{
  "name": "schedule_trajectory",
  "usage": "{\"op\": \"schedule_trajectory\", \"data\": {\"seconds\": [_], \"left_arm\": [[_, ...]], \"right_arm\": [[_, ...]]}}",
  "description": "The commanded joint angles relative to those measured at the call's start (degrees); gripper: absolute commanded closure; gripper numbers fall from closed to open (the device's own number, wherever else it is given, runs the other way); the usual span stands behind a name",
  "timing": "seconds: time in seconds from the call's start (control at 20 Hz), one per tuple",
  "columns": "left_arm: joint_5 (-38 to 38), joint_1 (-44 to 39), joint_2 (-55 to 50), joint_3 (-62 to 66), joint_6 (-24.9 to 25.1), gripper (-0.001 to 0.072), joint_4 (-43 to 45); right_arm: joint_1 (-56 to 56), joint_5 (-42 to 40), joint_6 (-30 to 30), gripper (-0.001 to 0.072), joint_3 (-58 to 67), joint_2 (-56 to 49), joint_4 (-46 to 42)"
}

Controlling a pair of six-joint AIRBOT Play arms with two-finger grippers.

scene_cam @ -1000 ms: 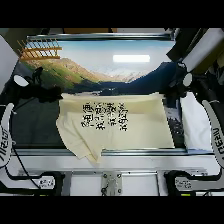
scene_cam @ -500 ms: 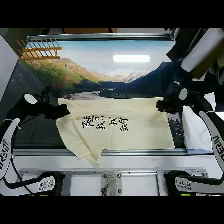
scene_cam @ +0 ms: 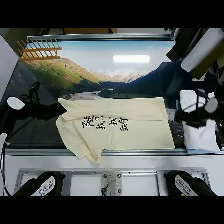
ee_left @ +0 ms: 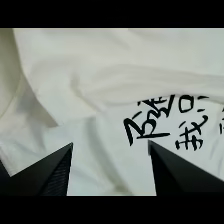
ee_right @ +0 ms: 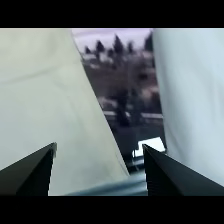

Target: Fold the clothes and pants, and hang the long-sleeved shirts on hangers.

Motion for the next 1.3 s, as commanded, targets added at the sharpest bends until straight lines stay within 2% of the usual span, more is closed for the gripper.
{"op": "schedule_trajectory", "data": {"seconds": [0.0,0.1,0.4,0.9,0.95,1.05,1.1,1.15,1.25], "left_arm": [[0.7,-3.7,6.3,-4.9,-0.1,0.0214,-0.1],[1.9,-5.9,7.7,-6.6,-0.3,0.0214,0.0],[2.4,-7.7,8.1,-7.1,-0.3,0.0214,0.0],[2.3,-7.7,8.1,-7.1,-0.3,0.0214,0.0],[2.3,-7.7,8.1,-7.1,-0.3,0.0214,0.0],[2.2,-7.7,8.1,-7.1,-0.3,0.0214,0.1],[1.6,-7.7,8.1,-7.1,-0.3,0.0214,0.5],[0.2,-7.4,8.1,-7.1,-0.4,0.0214,1.2],[-5.2,-6.0,8.1,-7.4,-4.7,0.0214,6.3]], "right_arm": [[-9.6,3.8,7.8,0.0125,-14.4,10.8,2.4],[-14.0,2.1,10.4,0.0125,-21.4,13.7,6.0],[-16.0,-7.6,8.8,0.0126,-29.7,14.1,17.3],[-6.1,-15.4,9.0,0.0128,-30.1,9.7,17.9],[-6.0,-15.5,9.0,0.015,-30.1,9.7,18.0],[-6.0,-15.5,7.9,0.0517,-30.1,9.8,17.9],[-6.0,-15.4,7.2,0.0661,-30.0,9.9,17.9],[-6.0,-15.4,7.3,0.0702,-30.0,10.0,17.9],[-6.0,-15.0,7.2,0.0701,-30.0,10.5,17.9]]}}
